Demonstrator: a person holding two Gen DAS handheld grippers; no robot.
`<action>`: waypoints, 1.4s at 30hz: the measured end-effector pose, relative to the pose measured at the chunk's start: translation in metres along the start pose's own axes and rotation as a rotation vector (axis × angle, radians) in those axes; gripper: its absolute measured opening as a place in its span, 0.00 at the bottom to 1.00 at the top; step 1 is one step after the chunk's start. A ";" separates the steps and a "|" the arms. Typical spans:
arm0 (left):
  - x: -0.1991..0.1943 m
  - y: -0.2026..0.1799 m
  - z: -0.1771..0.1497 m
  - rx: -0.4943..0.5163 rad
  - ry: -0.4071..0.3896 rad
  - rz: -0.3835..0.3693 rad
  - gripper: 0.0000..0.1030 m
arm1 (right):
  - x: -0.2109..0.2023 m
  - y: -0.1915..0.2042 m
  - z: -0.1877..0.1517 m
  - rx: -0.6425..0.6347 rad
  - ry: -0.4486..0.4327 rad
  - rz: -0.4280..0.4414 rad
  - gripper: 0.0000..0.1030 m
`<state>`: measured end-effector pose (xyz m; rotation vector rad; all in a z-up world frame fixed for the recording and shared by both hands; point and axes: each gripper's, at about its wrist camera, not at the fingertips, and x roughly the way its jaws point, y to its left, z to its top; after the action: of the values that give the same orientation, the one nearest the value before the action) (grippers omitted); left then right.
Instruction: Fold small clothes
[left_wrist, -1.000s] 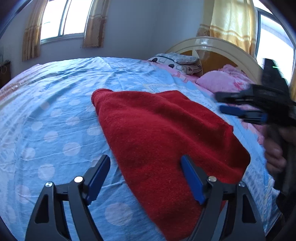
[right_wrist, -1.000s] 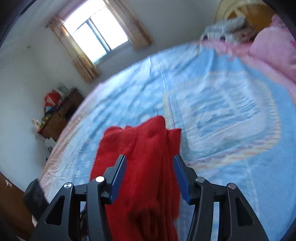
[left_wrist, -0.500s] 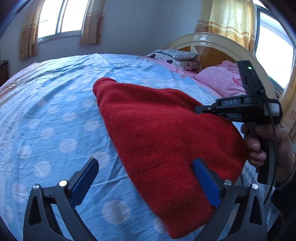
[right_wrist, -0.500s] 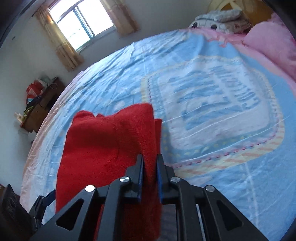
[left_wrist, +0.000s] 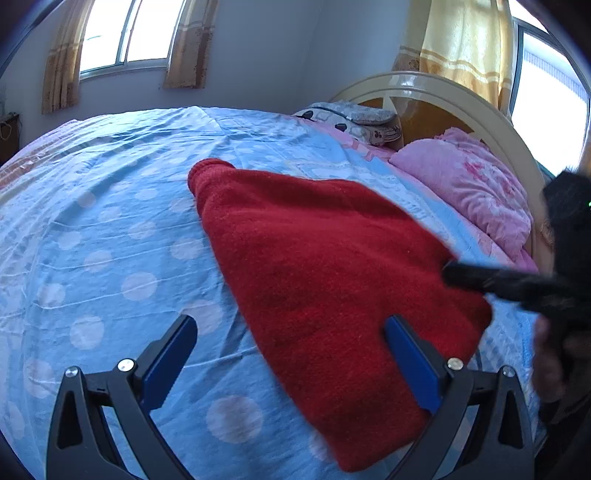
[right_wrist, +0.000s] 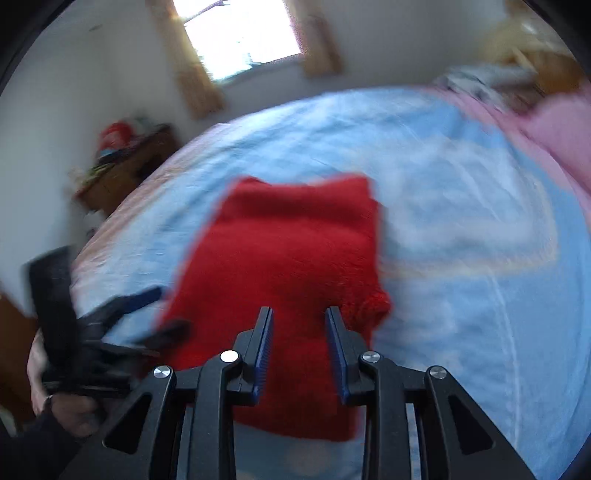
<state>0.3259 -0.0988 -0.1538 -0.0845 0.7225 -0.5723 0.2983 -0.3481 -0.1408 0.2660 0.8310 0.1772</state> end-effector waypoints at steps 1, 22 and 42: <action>-0.001 -0.001 0.000 0.003 -0.007 0.000 1.00 | 0.001 -0.010 -0.003 0.040 -0.006 0.033 0.27; -0.003 0.001 -0.004 -0.017 -0.009 0.030 1.00 | -0.019 -0.006 -0.007 -0.056 -0.047 0.069 0.46; 0.012 -0.001 -0.005 -0.024 0.067 0.007 1.00 | 0.009 -0.068 0.054 0.163 -0.062 0.123 0.55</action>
<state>0.3298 -0.1057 -0.1643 -0.0851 0.7949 -0.5618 0.3476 -0.4195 -0.1327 0.4739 0.7692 0.2159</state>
